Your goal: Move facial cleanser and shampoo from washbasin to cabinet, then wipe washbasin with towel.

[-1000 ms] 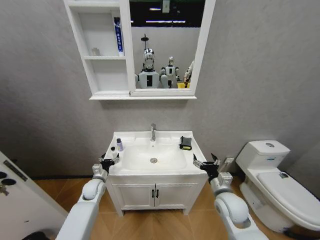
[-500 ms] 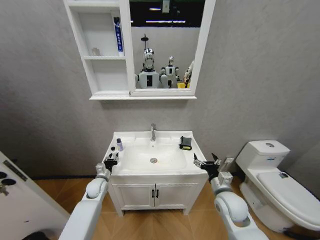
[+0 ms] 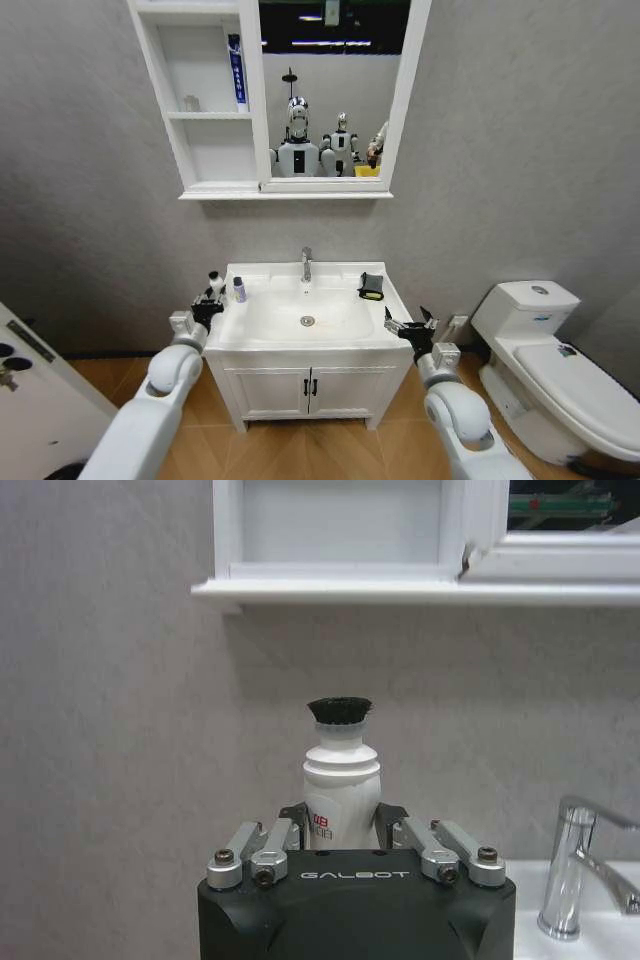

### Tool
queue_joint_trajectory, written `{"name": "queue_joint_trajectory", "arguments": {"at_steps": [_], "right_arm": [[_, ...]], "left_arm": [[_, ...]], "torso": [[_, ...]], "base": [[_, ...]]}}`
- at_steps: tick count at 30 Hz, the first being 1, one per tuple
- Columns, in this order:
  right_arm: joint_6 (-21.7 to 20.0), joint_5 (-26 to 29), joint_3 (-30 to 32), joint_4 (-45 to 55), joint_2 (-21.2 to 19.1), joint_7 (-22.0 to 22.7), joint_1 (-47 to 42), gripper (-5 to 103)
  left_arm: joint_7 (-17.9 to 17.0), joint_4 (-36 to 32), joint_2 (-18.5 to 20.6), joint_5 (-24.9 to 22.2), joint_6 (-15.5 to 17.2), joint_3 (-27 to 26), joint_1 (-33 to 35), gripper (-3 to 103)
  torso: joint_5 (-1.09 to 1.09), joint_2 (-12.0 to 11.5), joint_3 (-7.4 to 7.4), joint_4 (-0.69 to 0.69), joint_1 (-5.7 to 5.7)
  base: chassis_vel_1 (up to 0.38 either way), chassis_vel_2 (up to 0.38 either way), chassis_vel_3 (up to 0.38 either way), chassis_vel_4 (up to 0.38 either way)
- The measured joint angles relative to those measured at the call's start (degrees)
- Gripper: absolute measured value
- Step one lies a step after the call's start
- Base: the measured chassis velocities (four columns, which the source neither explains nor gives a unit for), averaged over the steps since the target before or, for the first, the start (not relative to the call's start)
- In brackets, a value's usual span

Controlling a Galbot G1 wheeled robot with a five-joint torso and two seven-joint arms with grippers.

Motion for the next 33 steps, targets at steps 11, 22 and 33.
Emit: {"name": "queue_joint_trajectory", "arguments": {"at_steps": [11,22,33], "right_arm": [[0.0,-1.6,-2.1,-1.7,1.1,-0.3,1.6,100],[-0.3,-1.3,-1.1,-1.6,0.3,-0.2,1.1,100],[0.5,-1.3,0.6,-2.4,0.6,-0.1,0.1,100]], "left_arm": [[-8.1,4.4,15.2,-22.9,10.1,11.1,-28.7,35],[-5.3,25.7,9.5,-25.0,11.3,28.8,-58.8,35],[1.3,49.3,-2.9,-16.5,10.4,33.4,-72.4,35]], "torso": [[-0.01,0.0,0.01,-0.01,0.0],[-0.01,0.0,0.01,0.03,0.01],[0.02,0.0,0.01,-0.01,0.01]], "base": [[0.0,0.0,0.0,0.0],[0.0,0.0,0.0,0.0],[0.0,0.0,0.0,0.0]]}}
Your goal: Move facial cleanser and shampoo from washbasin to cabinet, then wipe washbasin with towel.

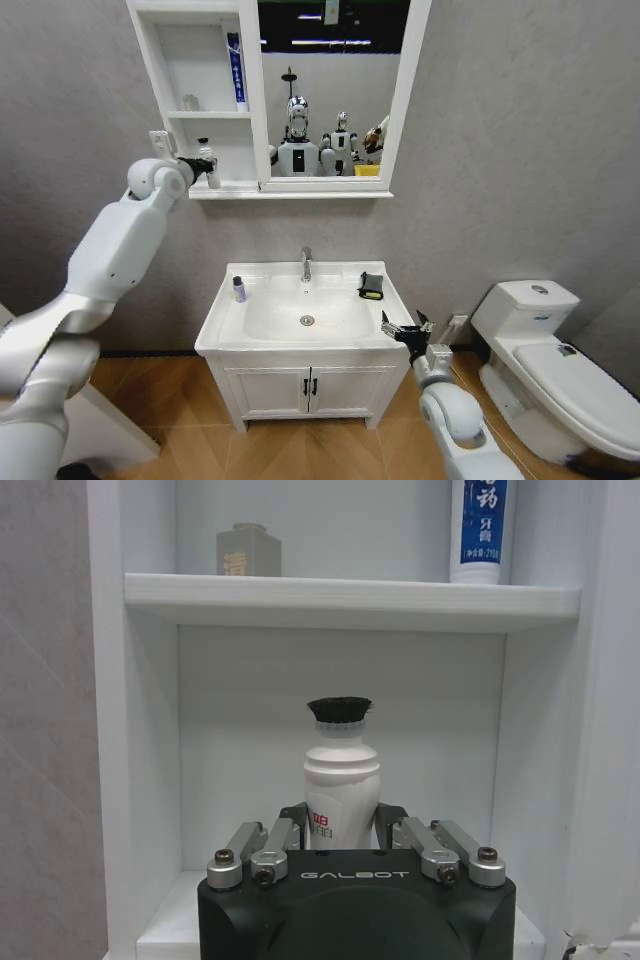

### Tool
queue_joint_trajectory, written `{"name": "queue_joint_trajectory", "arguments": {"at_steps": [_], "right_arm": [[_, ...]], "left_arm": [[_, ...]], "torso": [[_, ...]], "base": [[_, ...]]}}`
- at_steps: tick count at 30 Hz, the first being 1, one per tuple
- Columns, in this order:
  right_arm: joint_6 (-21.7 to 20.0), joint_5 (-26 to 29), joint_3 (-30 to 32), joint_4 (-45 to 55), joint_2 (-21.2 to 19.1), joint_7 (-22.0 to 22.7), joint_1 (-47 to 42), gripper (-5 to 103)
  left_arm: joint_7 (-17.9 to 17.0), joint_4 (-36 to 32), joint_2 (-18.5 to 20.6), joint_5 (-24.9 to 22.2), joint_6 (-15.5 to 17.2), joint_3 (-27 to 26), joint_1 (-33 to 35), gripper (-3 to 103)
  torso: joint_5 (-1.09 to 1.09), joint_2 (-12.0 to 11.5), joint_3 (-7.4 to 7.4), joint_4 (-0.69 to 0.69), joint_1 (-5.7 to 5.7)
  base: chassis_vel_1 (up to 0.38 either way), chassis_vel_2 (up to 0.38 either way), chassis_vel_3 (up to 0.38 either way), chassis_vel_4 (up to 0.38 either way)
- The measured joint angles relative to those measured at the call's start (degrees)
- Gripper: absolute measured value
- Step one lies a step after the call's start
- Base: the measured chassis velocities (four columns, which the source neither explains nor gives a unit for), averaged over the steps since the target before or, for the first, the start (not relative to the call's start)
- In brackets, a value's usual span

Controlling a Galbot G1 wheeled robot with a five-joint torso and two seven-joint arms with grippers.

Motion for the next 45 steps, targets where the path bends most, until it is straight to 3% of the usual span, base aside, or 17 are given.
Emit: {"name": "queue_joint_trajectory", "arguments": {"at_steps": [15,30,32,34,35,37,40,41,44,45], "right_arm": [[0.6,0.3,0.3,-0.6,-0.1,0.1,-0.2,100],[1.0,0.9,0.6,-0.7,-0.3,0.2,-0.2,100],[1.0,0.9,0.6,-0.7,-0.3,0.2,-0.3,100],[1.0,0.9,0.6,-0.7,-0.3,0.2,-0.3,100],[1.0,0.8,0.6,-0.7,-0.2,0.2,-0.3,100],[1.0,0.8,0.5,-0.7,-0.2,0.2,-0.3,100],[1.0,0.6,0.5,-0.6,-0.1,0.2,-0.4,100],[1.0,0.6,0.5,-0.6,-0.1,0.2,-0.4,100],[1.0,0.5,0.5,-0.6,-0.1,0.2,-0.4,100],[1.0,0.5,0.5,-0.6,-0.1,0.2,-0.4,100]], "left_arm": [[7.6,17.0,-6.3,10.7,-4.3,-1.9,-6.4,35],[7.4,19.8,-8.1,13.2,-7.2,-3.2,-4.8,31],[7.4,19.6,-8.1,13.3,-7.3,-3.2,-4.6,40],[7.4,19.4,-8.1,13.3,-7.3,-3.2,-4.6,40],[7.4,19.3,-8.1,13.3,-7.2,-3.2,-4.6,51],[7.4,19.2,-8.1,13.2,-7.2,-3.2,-4.6,51],[7.3,18.5,-8.1,13.0,-7.1,-3.2,-4.4,68],[7.3,18.5,-8.1,13.0,-7.1,-3.2,-4.4,68],[7.2,17.4,-7.7,12.6,-6.9,-3.3,-4.2,84],[7.2,17.4,-7.7,12.6,-6.9,-3.3,-4.2,84]], "torso": [[-0.01,0.0,-0.01,0.01,-0.01],[-0.01,0.0,-0.01,0.0,-0.01],[-0.02,0.0,-0.01,0.01,-0.01],[-0.03,0.0,-0.01,0.01,-0.01],[-0.02,0.0,-0.01,0.01,-0.01],[-0.02,0.0,-0.01,0.01,-0.01],[-0.02,0.0,0.0,0.0,-0.01],[-0.02,0.0,0.0,0.0,-0.01],[-0.02,0.0,-0.01,0.01,-0.01],[-0.02,0.0,-0.01,0.01,-0.01]], "base": [[0.0,0.0,0.0,0.0],[0.0,0.0,0.0,0.0],[0.0,0.0,0.0,0.0],[0.0,0.0,0.0,0.0],[0.0,0.0,0.0,0.0],[0.0,0.0,0.0,0.0],[0.0,0.0,0.0,0.0],[0.0,0.0,0.0,0.0],[0.0,0.0,0.0,0.0],[0.0,0.0,0.0,0.0]]}}
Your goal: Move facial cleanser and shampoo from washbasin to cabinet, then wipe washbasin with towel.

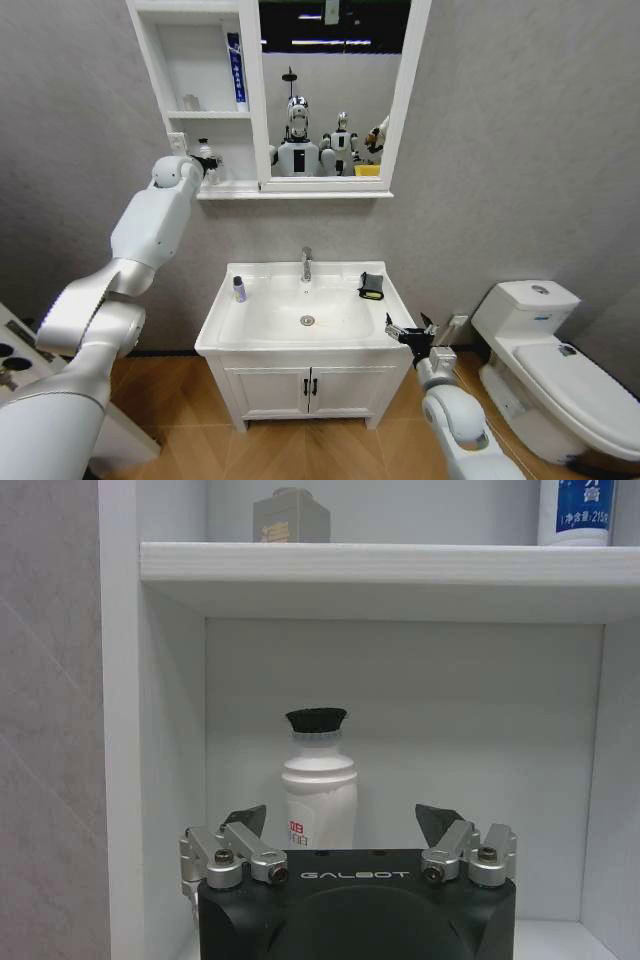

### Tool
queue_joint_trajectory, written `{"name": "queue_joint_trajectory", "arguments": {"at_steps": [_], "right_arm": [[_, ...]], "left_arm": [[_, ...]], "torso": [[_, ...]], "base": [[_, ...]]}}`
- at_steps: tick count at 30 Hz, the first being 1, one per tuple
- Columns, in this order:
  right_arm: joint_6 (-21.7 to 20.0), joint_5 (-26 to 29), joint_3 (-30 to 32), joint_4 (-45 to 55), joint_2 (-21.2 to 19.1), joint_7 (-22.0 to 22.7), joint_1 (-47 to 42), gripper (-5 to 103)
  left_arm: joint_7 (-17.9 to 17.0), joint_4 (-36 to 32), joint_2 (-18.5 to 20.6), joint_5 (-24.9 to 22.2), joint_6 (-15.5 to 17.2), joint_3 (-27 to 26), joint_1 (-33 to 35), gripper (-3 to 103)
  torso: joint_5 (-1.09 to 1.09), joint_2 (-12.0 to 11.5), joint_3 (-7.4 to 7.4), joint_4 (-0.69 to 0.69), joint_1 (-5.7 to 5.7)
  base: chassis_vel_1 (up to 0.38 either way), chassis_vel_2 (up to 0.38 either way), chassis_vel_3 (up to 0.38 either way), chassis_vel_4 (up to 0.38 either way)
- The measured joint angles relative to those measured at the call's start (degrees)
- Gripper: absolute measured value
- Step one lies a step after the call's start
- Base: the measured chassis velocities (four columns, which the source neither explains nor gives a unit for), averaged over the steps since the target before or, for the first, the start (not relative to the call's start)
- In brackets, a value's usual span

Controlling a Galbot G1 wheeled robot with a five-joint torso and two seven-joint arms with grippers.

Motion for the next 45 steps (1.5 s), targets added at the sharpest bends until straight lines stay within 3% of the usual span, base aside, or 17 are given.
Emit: {"name": "queue_joint_trajectory", "arguments": {"at_steps": [5,10,14,22,26,27,30,32,36,37,39,40,42,43,45], "right_arm": [[-0.1,0.0,0.0,0.2,-0.1,0.1,0.1,100],[-0.1,0.0,-0.1,0.3,-0.2,0.1,0.1,100],[-0.3,0.0,-0.5,0.4,0.0,0.2,0.3,100],[-0.4,-0.1,-0.6,0.7,0.2,0.2,0.3,100],[-0.4,-0.5,-0.8,0.8,0.5,0.2,0.0,100],[-0.4,-0.5,-0.8,0.8,0.5,0.2,0.0,100],[-0.4,-0.8,-1.1,0.8,0.7,0.2,0.1,100],[-0.4,-0.9,-1.2,0.8,0.7,0.2,0.1,100],[-0.4,-1.7,-2.2,0.9,1.0,0.2,0.2,100],[-0.4,-1.7,-2.2,0.9,1.0,0.2,0.2,100],[-0.4,-2.1,-2.6,0.8,1.2,0.2,0.2,100],[-0.4,-2.1,-2.6,0.8,1.2,0.2,0.2,100],[-0.4,-2.2,-2.6,1.1,1.0,0.2,-0.2,100],[-0.4,-2.2,-2.6,1.1,1.0,0.2,-0.2,100],[-0.5,-2.2,-2.2,1.4,0.6,0.2,-0.5,100]], "left_arm": [[-1.1,-3.2,1.1,-1.0,0.8,0.0,0.5,99],[-2.6,-7.6,2.5,-2.4,2.1,0.0,1.8,100],[-7.2,-16.4,5.4,-5.6,3.7,0.1,5.1,100],[-13.0,-31.7,11.4,-10.5,6.1,-1.2,11.5,100],[-18.4,-45.5,18.9,-16.0,7.5,-5.4,23.4,100],[-18.4,-45.5,18.9,-16.0,7.5,-5.4,23.4,100],[-20.0,-53.2,22.3,-16.4,6.8,-9.2,33.0,100],[-20.1,-54.7,22.7,-15.6,5.9,-10.6,36.5,100],[-17.5,-54.6,19.6,-6.7,-1.8,-14.8,50.3,100],[-17.5,-54.6,19.6,-6.7,-1.8,-14.8,50.3,100],[-16.5,-52.0,15.2,-1.3,-6.2,-15.1,55.0,100],[-16.5,-52.0,15.2,-1.3,-6.2,-15.1,55.0,100],[-14.7,-49.4,10.4,4.3,-9.5,-15.2,58.8,100],[-14.7,-49.4,10.4,4.3,-9.5,-15.2,58.8,100],[-12.8,-47.0,7.2,9.3,-12.5,-14.9,61.0,100]], "torso": [[0.0,0.0,0.0,0.0,0.0],[0.0,0.0,0.0,0.0,0.0],[0.0,0.0,0.0,0.0,0.0],[0.0,0.0,0.0,0.0,0.0],[-0.04,0.0,0.0,0.03,0.0],[-0.04,0.0,0.0,0.03,0.0],[0.01,0.0,-0.01,0.02,-0.01],[0.0,0.0,-0.01,0.02,-0.01],[0.0,0.0,-0.01,0.01,-0.01],[0.0,0.0,-0.01,0.01,-0.01],[-0.01,0.0,0.0,0.0,-0.01],[-0.01,0.0,0.0,0.0,-0.01],[0.01,0.0,0.0,-0.02,0.0],[0.01,0.0,0.0,-0.02,0.0],[0.01,0.0,0.0,-0.02,0.0]], "base": [[0.0,0.0,0.0,0.0],[0.0,0.0,0.0,0.0],[0.0,0.0,0.0,0.0],[0.0,0.0,0.0,0.0],[0.0,0.0,0.0,0.0],[0.0,0.0,0.0,0.0],[0.0,0.0,0.0,0.0],[0.0,0.0,0.0,0.0],[0.0,0.0,0.0,0.0],[0.0,0.0,0.0,0.0],[0.0,0.0,0.0,0.0],[0.0,0.0,0.0,0.0],[0.0,0.0,0.0,0.0],[0.0,0.0,0.0,0.0],[0.0,0.0,0.0,0.0]]}}
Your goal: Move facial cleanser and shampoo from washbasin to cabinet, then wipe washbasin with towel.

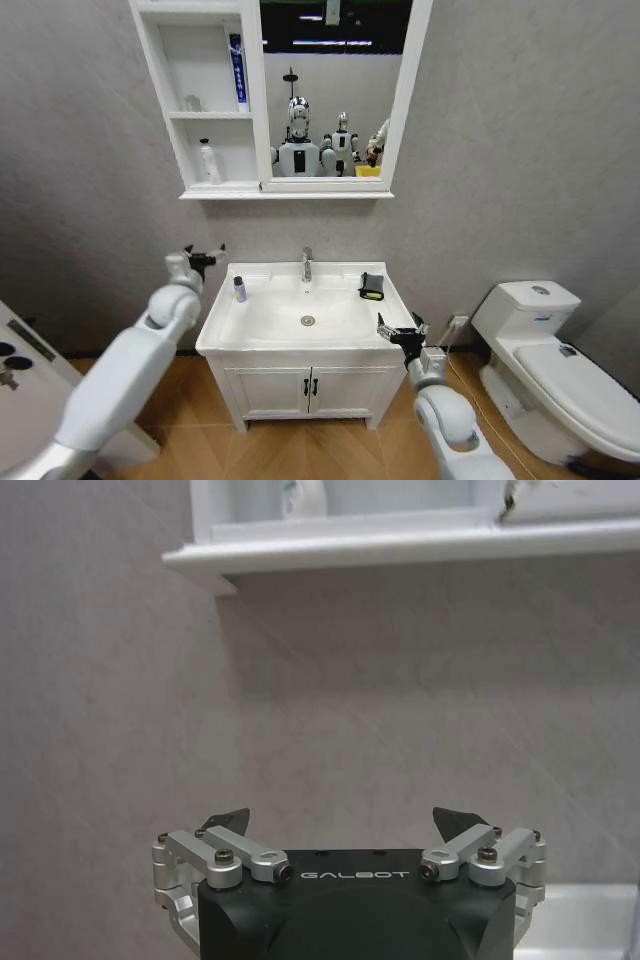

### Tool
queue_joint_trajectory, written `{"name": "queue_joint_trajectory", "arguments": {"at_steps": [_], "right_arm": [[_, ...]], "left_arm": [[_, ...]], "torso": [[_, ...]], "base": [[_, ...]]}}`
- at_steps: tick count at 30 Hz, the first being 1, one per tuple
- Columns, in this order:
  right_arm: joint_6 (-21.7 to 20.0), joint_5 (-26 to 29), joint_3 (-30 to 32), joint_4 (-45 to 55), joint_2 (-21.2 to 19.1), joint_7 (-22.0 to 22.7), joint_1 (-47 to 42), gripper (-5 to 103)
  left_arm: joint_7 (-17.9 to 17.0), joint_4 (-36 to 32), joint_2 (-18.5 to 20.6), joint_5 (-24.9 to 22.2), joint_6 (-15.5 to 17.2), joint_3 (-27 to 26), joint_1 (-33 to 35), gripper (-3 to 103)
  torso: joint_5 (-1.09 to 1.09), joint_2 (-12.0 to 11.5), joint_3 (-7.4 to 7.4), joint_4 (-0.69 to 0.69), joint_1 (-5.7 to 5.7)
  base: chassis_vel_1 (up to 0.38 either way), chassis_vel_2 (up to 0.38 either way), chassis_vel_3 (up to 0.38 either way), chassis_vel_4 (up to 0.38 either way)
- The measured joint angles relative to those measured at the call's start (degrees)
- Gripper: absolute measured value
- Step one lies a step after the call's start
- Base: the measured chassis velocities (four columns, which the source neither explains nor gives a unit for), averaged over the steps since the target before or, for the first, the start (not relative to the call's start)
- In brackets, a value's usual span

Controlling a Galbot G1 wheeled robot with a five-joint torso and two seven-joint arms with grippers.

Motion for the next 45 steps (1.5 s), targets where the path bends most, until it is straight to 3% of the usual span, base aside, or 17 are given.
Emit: {"name": "queue_joint_trajectory", "arguments": {"at_steps": [8,17,22,28,45], "right_arm": [[0.0,0.0,0.5,0.2,0.1,0.4,-0.5,100],[-0.1,-0.2,0.4,-0.1,0.5,0.5,-0.3,100],[-0.1,-0.2,0.5,-0.6,0.6,0.5,-0.3,100],[0.2,-0.1,0.9,-1.4,0.5,0.4,-0.2,100],[1.5,0.0,1.4,-2.5,1.0,0.1,-0.4,100]], "left_arm": [[4.4,8.8,-6.8,8.4,-4.2,1.8,1.9,100],[7.1,14.6,-9.1,9.4,-3.5,3.0,-0.7,100],[9.7,22.2,-12.1,11.5,-5.8,2.3,-3.4,100],[9.1,26.7,-15.6,15.1,-10.8,1.3,-5.0,100],[8.6,31.7,-15.8,15.6,-10.1,0.5,-7.5,100]], "torso": [[0.0,0.0,0.0,0.01,0.0],[0.01,0.0,0.0,0.03,0.0],[0.0,0.0,0.0,0.02,0.01],[0.0,0.0,0.0,0.01,0.0],[-0.01,0.0,0.0,0.02,0.0]], "base": [[0.0,0.0,0.0,0.0],[0.0,0.0,0.0,0.0],[0.0,0.0,0.0,0.0],[0.0,0.0,0.0,0.0],[0.0,0.0,0.0,0.0]]}}
